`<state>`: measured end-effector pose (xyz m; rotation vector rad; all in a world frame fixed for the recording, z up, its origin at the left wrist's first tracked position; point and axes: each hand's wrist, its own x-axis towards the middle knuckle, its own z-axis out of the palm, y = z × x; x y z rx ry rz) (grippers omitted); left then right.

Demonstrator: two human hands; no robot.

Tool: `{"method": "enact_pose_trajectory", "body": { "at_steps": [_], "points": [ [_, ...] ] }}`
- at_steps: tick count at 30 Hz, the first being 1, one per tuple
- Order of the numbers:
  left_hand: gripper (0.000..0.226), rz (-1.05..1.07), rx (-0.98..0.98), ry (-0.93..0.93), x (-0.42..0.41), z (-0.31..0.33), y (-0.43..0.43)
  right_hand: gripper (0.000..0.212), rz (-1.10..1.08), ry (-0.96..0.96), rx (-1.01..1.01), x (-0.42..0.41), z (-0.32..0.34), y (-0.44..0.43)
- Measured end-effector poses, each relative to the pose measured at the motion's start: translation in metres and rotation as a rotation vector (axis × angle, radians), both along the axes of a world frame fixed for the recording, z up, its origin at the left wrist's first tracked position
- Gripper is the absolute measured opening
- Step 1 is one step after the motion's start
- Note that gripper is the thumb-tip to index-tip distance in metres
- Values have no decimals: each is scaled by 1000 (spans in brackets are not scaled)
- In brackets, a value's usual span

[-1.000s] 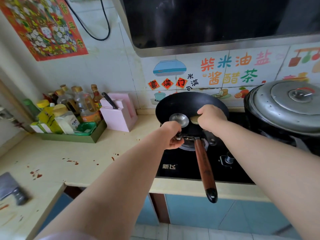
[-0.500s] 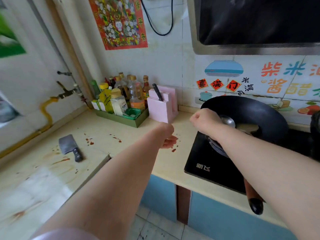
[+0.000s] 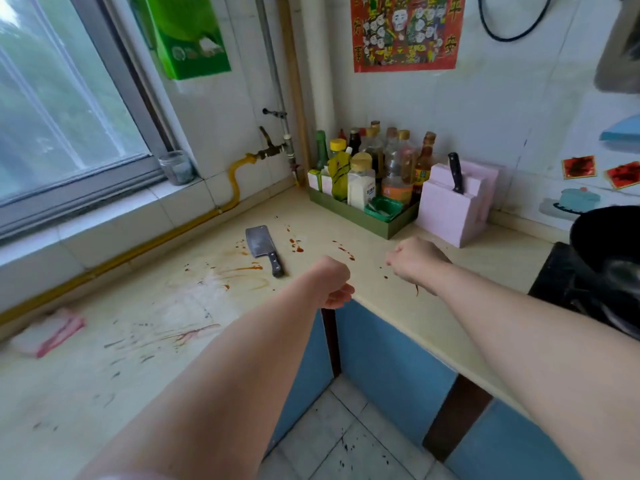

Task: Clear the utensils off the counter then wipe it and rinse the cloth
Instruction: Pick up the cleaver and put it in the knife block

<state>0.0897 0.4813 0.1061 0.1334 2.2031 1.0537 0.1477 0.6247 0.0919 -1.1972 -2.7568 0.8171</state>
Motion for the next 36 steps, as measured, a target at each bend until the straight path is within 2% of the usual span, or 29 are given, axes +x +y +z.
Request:
{"method": "enact_pose_trajectory", "body": {
  "at_steps": [5, 13, 19, 23, 27, 31, 36],
  "points": [
    [17, 99, -80, 25, -58, -12, -67, 36, 62, -38, -16, -53, -15, -58],
    [23, 94, -104, 200, -149, -39, -153, 29, 62, -95, -20, -128, -43, -122],
    [18, 69, -139, 327, -186, -57, -191, 22, 54, -109, -39, -153, -70, -149],
    [17, 72, -134, 317, -197, -69, -201, 18, 53, -131, -31, -165, -84, -157],
    [17, 88, -85, 278, -208, -78, -196, 26, 91, -129, -41, -187, -93, -161],
    [23, 116, -33, 257, -224, -81, -182, 24, 167, -119, -54, -211, -97, -160],
    [24, 159, -54, 246, -249, -85, -163, 25, 213, -148, -37, -246, -105, -146]
  ]
}}
